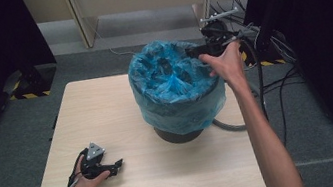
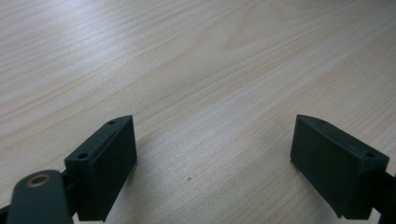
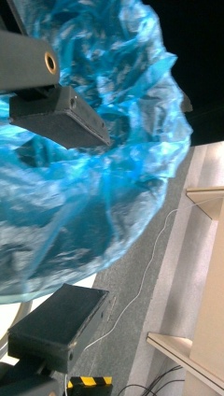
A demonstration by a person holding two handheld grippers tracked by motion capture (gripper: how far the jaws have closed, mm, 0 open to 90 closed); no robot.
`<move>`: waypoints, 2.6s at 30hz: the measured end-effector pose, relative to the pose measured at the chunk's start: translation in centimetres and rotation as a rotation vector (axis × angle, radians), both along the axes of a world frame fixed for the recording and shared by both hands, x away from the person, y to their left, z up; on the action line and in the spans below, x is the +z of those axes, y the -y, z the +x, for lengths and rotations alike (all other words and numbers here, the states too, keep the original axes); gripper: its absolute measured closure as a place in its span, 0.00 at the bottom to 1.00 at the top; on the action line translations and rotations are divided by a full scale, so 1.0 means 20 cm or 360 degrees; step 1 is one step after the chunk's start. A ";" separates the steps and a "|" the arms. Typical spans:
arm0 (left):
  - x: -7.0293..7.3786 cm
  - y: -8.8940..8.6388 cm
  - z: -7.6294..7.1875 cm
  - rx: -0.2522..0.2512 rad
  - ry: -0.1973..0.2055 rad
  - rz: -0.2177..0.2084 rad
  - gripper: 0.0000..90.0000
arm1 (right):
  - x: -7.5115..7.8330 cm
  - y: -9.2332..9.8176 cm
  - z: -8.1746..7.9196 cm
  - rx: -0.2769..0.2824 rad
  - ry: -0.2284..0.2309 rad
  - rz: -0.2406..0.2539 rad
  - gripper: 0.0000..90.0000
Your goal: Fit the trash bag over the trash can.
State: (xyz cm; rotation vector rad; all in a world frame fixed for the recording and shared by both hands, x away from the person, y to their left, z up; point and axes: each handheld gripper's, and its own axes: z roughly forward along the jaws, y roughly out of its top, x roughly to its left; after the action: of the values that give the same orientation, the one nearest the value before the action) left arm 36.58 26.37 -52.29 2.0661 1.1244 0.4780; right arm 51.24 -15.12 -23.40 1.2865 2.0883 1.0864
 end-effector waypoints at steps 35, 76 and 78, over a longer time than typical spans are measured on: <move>0.00 0.00 0.00 0.0004 0.0000 -0.0002 0.15 | -0.14 0.24 -0.06 -0.0103 -0.0078 -0.0039 0.23; 0.00 0.00 0.00 0.0011 0.0001 -0.0001 0.15 | -0.64 0.82 -0.30 -0.0420 0.0130 0.0181 0.21; 0.00 0.00 0.00 0.0014 0.0001 -0.0004 0.15 | -0.68 0.82 -0.32 -0.0417 0.0128 0.0162 0.21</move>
State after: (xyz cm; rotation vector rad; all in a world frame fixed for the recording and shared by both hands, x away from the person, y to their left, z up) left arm 36.59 26.37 -52.30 2.0597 1.1336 0.4816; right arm 44.93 -31.55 -37.00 1.4906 1.7664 1.1175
